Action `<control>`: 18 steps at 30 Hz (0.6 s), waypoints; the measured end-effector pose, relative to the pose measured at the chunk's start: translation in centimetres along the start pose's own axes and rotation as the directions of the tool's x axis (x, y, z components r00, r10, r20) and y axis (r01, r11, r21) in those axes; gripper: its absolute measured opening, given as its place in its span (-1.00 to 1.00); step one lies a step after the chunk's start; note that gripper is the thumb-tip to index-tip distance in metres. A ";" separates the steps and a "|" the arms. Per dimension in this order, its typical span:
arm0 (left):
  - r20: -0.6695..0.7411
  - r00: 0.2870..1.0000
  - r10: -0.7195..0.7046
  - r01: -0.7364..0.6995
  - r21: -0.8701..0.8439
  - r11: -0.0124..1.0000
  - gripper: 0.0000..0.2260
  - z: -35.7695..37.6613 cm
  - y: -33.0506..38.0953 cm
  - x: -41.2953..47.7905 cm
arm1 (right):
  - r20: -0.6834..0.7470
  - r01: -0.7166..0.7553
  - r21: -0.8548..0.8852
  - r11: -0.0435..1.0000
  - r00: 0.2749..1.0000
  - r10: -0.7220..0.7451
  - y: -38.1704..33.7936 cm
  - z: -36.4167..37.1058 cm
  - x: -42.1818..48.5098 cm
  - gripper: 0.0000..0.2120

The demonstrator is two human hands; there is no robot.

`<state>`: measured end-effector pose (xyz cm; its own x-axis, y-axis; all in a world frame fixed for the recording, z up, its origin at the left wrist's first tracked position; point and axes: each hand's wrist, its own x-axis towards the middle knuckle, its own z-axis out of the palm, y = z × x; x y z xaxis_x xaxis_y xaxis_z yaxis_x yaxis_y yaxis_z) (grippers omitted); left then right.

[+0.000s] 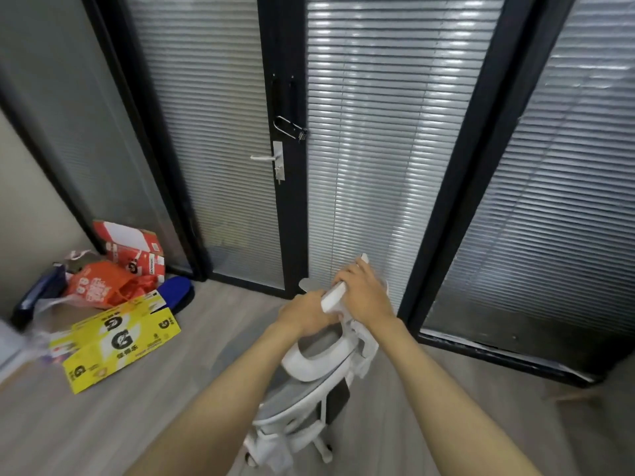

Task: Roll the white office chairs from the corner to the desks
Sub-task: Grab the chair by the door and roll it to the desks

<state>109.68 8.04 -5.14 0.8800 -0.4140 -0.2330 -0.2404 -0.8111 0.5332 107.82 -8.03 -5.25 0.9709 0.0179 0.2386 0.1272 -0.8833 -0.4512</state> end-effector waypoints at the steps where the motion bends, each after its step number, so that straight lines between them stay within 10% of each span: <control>1: 0.015 1.000 0.016 -0.016 0.022 1.000 -0.53 0.3 0.1 -0.8 | -0.012 -0.005 -0.022 1.000 1.000 0.005 0.0 -0.4 -1.4 -0.79; 18: 0.141 0.814 0.564 -0.578 0.302 0.758 -0.62 5.3 1.1 -19.7 | -0.284 -0.294 -0.207 0.933 0.931 0.230 -6.2 -2.6 -27.9 -0.66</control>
<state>89.89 13.18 -4.26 0.5228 -0.8524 -0.0041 -0.8144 -0.5009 0.2931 79.39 -4.27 -6.93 0.8753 -0.3198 0.3628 -0.2087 -0.9264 -0.3133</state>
